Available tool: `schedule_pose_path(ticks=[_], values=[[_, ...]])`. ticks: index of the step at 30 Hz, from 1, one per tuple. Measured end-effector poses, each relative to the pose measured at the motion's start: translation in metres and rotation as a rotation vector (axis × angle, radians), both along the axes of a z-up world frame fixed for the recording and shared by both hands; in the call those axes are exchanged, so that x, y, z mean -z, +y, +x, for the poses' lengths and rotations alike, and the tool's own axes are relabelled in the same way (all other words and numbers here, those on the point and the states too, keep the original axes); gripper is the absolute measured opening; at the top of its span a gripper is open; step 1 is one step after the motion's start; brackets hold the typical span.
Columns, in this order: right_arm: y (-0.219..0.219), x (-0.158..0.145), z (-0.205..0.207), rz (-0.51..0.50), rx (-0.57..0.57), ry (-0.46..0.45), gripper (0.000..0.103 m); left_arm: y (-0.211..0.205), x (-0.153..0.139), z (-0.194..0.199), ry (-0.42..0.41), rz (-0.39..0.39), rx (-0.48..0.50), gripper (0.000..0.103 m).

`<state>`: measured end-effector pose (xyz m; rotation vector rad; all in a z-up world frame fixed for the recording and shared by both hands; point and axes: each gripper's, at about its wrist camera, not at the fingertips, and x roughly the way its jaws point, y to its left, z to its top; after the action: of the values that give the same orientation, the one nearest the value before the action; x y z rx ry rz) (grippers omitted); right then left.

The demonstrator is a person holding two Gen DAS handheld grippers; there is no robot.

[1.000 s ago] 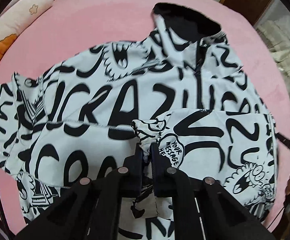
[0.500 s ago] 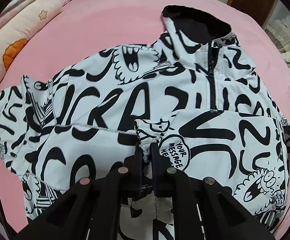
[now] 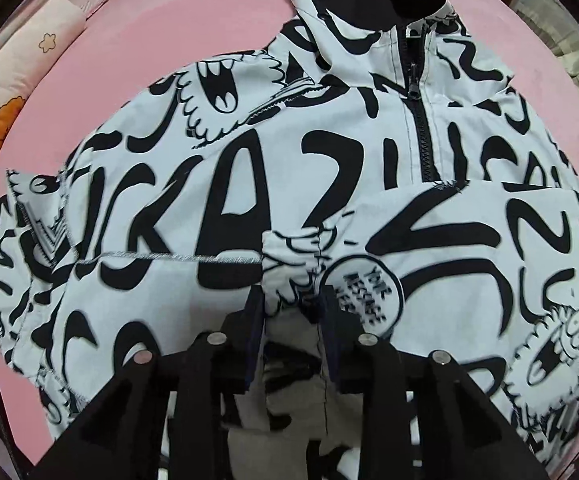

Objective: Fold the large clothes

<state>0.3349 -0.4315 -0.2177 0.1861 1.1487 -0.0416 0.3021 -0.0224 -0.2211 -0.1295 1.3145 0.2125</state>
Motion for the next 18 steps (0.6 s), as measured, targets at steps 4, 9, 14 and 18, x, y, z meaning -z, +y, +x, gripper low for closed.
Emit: schedule_pose_path(ticks=[4, 9, 14, 18], values=[[0.01, -0.029, -0.049, 0.057, -0.055, -0.02, 0.027, -0.004, -0.028, -0.02, -0.045, -0.009, -0.015, 0.026], [0.054, -0.043, -0.102, 0.101, -0.149, -0.045, 0.027, -0.042, -0.043, -0.042, -0.085, -0.127, 0.008, 0.026], [0.094, -0.017, -0.125, 0.075, -0.219, -0.004, 0.026, -0.084, -0.015, -0.045, -0.027, -0.153, 0.053, 0.026], [0.077, 0.016, -0.135, -0.073, -0.157, 0.043, 0.0, -0.097, 0.009, -0.045, 0.01, -0.124, 0.06, 0.026]])
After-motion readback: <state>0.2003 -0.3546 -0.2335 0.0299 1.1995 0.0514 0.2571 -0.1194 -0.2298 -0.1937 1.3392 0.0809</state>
